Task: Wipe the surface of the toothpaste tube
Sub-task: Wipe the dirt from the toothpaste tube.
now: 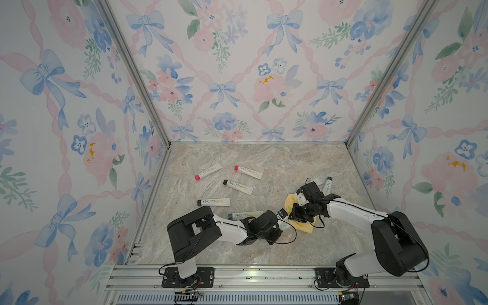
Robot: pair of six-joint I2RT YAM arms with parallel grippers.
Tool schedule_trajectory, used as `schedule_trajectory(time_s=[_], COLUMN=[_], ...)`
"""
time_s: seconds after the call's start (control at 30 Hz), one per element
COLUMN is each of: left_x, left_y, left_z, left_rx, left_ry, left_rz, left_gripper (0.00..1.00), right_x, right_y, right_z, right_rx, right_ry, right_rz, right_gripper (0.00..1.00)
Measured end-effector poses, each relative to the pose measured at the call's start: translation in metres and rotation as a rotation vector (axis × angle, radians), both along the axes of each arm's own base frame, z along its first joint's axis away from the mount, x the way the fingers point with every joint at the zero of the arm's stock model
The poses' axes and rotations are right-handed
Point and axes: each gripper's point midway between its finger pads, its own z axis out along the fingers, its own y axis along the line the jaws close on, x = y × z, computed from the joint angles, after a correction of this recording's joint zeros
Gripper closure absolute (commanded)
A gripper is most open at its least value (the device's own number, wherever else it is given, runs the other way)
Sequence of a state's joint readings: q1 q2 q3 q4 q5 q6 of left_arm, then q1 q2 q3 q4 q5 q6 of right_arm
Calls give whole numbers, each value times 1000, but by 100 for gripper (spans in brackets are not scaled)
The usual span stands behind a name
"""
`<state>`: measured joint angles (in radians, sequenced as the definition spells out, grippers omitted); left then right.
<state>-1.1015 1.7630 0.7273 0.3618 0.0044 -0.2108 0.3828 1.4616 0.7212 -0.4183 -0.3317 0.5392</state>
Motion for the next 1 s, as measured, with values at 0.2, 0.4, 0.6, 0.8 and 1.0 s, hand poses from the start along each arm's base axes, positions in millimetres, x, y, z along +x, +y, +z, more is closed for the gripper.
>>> schedule_trajectory(time_s=[0.2, 0.4, 0.6, 0.8, 1.0], left_x=[0, 0, -1, -1, -1], left_y=[0, 0, 2, 3, 2], left_z=[0, 0, 0, 0, 0], left_rx=[0, 0, 9, 10, 9], left_ry=[1, 2, 7, 6, 6], left_rz=[-1, -1, 0, 0, 0], left_gripper=[75, 75, 75, 75, 74], right_x=[3, 0, -4, -20, -19], right_y=[-32, -25, -9, 16, 11], right_z=[-6, -7, -4, 4, 3], right_rx=[-81, -102, -116, -61, -37], right_ry=[5, -7, -34, -28, 0], right_rz=[-75, -34, 29, 103, 81], right_gripper=[87, 87, 86, 86, 87])
